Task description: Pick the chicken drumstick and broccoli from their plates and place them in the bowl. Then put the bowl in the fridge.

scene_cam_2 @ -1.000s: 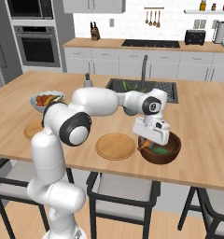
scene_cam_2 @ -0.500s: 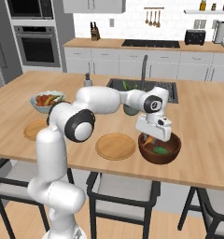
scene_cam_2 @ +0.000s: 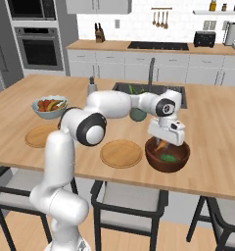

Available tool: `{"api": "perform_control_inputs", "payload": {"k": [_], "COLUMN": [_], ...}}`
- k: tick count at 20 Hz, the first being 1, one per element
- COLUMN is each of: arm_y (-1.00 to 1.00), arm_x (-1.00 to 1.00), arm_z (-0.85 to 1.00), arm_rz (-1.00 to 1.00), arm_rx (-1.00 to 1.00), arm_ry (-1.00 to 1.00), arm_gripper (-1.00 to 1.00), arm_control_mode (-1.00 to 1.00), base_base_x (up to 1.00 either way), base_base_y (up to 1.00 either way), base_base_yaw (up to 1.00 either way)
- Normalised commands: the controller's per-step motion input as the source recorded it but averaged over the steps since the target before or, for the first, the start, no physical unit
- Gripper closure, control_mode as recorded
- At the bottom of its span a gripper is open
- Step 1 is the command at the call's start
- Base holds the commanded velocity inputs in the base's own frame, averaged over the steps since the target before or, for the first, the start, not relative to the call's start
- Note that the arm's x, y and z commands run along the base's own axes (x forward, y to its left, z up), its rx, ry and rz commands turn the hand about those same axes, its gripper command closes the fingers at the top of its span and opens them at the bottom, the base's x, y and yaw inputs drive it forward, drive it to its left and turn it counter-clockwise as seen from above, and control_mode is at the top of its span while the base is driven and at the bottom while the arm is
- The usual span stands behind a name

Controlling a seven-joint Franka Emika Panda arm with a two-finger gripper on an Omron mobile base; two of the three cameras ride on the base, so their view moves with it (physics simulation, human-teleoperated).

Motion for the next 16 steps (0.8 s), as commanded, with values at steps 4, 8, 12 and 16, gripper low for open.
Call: {"api": "perform_control_inputs", "payload": {"k": [4,8,12,16], "arm_y": [-0.01,-0.04,-0.08,-0.04], "arm_x": [0.0,0.01,0.04,0.06], "arm_z": [-0.32,-0.16,-0.19,-0.22], "arm_rz": [0.0,0.0,0.0,0.0], "arm_rx": [0.0,0.0,0.0,0.0], "arm_ry": [0.0,0.0,0.0,0.0], "arm_gripper": [1.0,1.0,1.0,1.0], "arm_control_mode": [-1.0,-1.0,-1.0,-1.0], "base_base_x": [0.0,0.0,0.0,0.0], "base_base_y": [0.0,0.0,0.0,0.0], "base_base_yaw": [0.0,0.0,0.0,0.0]}}
